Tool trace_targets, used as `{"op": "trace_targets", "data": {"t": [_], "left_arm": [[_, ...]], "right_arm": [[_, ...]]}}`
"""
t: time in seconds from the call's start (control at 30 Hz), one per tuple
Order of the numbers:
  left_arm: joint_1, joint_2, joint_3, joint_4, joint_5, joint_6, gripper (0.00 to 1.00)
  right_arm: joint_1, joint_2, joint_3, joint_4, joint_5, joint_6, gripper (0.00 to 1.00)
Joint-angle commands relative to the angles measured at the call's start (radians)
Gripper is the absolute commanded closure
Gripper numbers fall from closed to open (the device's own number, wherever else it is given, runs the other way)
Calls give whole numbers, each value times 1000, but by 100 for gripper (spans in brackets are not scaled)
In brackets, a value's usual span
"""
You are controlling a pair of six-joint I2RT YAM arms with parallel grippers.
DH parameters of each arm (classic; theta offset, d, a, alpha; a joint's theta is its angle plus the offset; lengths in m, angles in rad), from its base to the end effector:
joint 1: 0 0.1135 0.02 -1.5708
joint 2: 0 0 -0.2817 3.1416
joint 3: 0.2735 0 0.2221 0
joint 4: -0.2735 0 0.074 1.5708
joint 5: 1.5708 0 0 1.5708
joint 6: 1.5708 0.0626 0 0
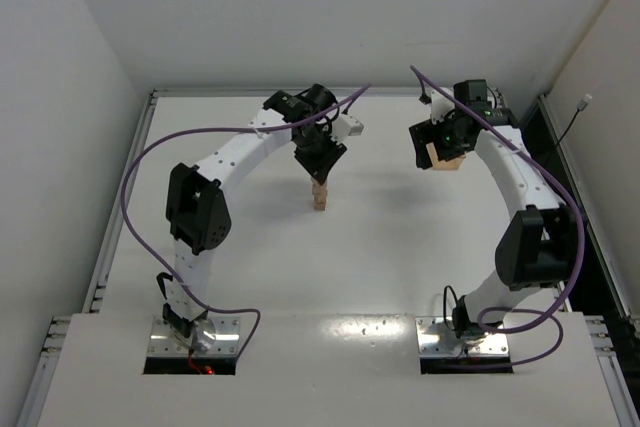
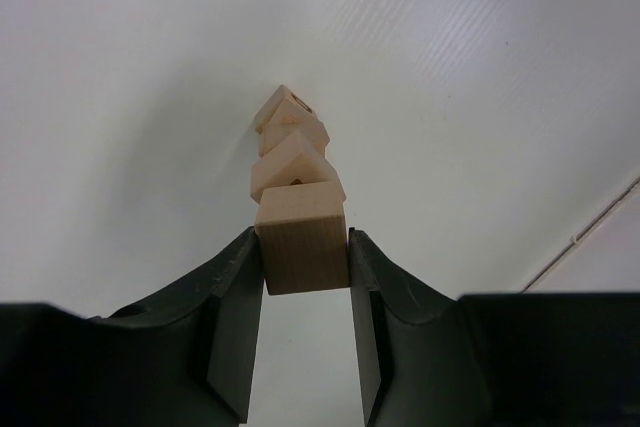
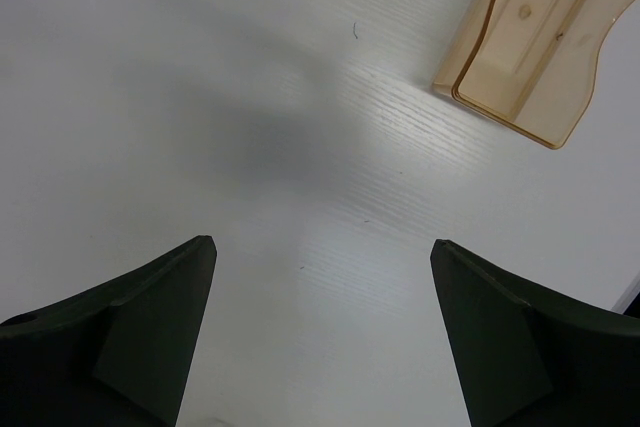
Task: Build the wood block tower
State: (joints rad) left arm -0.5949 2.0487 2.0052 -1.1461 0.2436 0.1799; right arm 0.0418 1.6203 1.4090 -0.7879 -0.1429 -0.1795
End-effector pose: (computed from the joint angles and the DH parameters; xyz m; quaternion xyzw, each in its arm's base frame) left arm 0.3360 -0.2456 0.2892 0.3895 0.8937 -0.1555 0.1594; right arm 0.3285 0.0227 0.2943 -0.1257 0.9489 0.0490 0.2853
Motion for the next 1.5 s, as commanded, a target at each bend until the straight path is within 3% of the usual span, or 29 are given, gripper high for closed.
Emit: {"op": "trace_targets", "data": {"t": [0.0,0.37,0.43,0.53,0.73,0.83,0.93,1.0,1.13,1.33,1.47], "left_arm": [[17,7,-10,16,13,10,73],[17,16,-19,25,13,10,68],[17,16,-29,25,13,10,53],[17,7,-51,48,3,10,41],[17,-18,-60,60,3,10,27],[26,-73,-60,117,23,-8,16],[46,-169,-85,190,33,-51,13],[73,-249,-103,276,33,-121,3],[174,-346,-173,397,42,-246,0],[358,-397,-364,407,129,-293,0],[466,-476,-679,522,120,-293,0]], "right_arm": [[3,6,27,13,-20,-3,15],[-6,15,27,13,-20,-3,15],[-6,15,27,13,-29,-3,15],[-6,15,27,13,-29,-3,15],[-6,15,27,13,-29,-12,15],[-6,15,18,13,-61,-21,15],[3,4,-1,13,-93,-21,15],[3,-19,-27,26,-93,-21,15],[3,-42,-38,35,-122,-31,15],[3,-63,-93,79,-202,-11,15],[3,-83,-175,183,-202,24,16]]}}
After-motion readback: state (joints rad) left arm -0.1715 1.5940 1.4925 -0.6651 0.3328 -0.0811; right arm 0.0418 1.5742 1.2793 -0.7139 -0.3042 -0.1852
